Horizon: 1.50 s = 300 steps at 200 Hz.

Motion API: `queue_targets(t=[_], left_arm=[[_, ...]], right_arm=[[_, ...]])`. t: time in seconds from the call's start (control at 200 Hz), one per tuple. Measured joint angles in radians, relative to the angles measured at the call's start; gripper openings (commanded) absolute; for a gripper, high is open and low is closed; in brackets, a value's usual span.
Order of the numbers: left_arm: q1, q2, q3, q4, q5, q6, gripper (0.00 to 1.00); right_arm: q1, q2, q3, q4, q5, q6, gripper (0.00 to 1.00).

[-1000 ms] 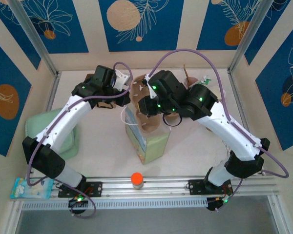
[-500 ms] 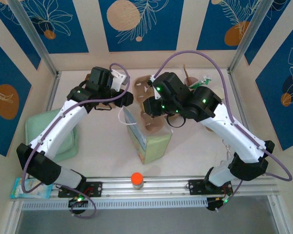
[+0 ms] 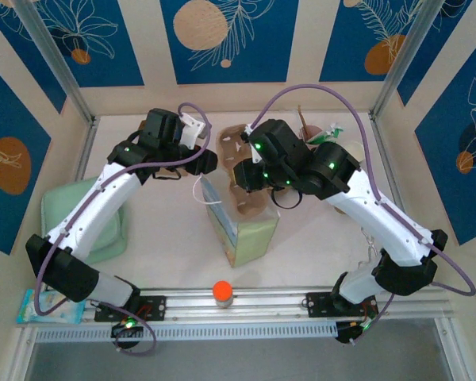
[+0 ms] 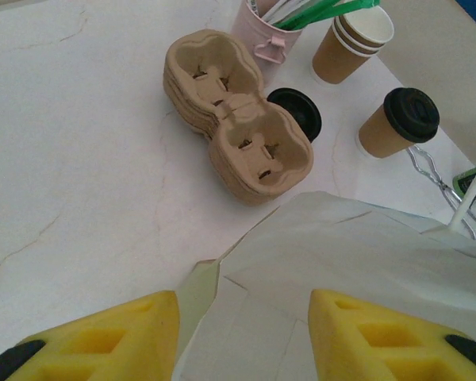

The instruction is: Pack the takeout coffee

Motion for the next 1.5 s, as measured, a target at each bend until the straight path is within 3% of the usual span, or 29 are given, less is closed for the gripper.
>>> queue_targets(t=[0.685, 1.051, 1.501], left_arm=[[0.0, 0.0, 0.0, -0.029, 0.015, 0.037, 0.27], [0.0, 0.0, 0.0, -0.044, 0.014, 0.047, 0.26], [0.0, -0.002, 0.0, -0.045, 0.003, 0.031, 0.35]], right_arm=[[0.01, 0.026, -0.13, 0.005, -0.011, -0.027, 0.1], [0.032, 0.024, -0.135, -0.009, 0.002, -0.043, 0.1], [0.071, 0.066, -0.12, -0.087, 0.027, -0.046, 0.1]])
